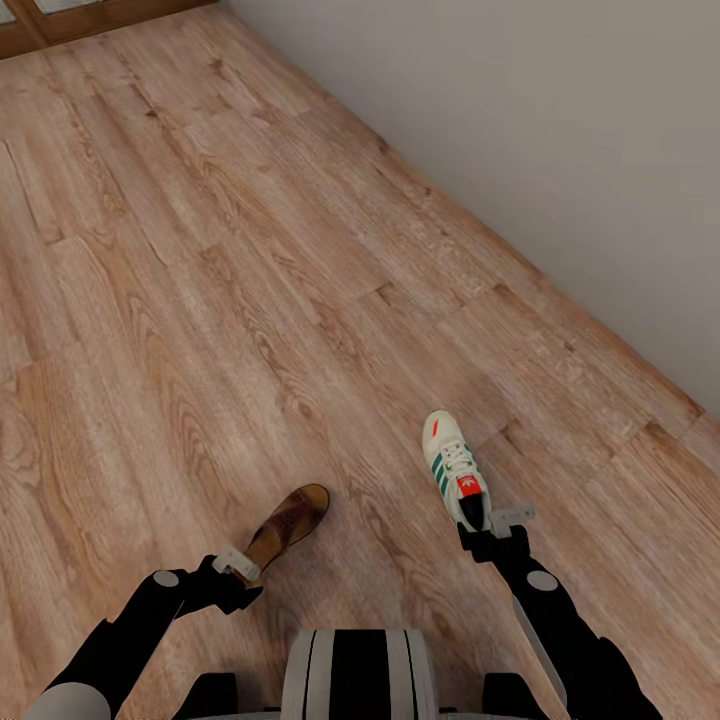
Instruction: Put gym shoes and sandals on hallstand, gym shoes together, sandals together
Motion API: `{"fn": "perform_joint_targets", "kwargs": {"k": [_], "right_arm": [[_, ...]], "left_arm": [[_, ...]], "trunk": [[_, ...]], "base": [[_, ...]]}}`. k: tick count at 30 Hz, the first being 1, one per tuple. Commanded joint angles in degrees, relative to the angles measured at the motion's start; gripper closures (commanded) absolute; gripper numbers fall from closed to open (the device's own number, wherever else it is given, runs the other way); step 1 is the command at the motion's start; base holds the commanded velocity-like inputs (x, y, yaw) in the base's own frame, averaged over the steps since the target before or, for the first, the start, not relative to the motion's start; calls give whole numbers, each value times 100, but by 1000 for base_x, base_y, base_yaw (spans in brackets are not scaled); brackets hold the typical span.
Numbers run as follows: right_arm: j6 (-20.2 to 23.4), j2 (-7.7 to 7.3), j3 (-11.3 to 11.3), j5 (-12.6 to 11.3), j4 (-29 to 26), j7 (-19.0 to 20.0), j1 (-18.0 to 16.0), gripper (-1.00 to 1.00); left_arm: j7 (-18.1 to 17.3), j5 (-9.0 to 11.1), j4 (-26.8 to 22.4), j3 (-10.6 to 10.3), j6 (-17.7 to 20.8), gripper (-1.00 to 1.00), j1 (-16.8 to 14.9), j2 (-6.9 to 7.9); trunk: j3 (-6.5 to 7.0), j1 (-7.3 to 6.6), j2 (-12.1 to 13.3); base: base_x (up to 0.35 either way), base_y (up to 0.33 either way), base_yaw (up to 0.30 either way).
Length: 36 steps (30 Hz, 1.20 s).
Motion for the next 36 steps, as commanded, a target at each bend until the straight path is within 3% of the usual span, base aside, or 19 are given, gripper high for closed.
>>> {"fn": "perform_joint_targets", "kwargs": {"k": [1,36], "right_arm": [[34,-4,6,16,43,5,3,100],[33,-4,12,18,43,5,3,100]], "left_arm": [[-20,-32,-9,-11,22,-100,-3,3],[-11,-32,-17,-11,22,-100,6,19]], "trunk": [[-4,1,-1],[-4,1,-1]], "base": [[0,0,0],[36,-6,0]]}}
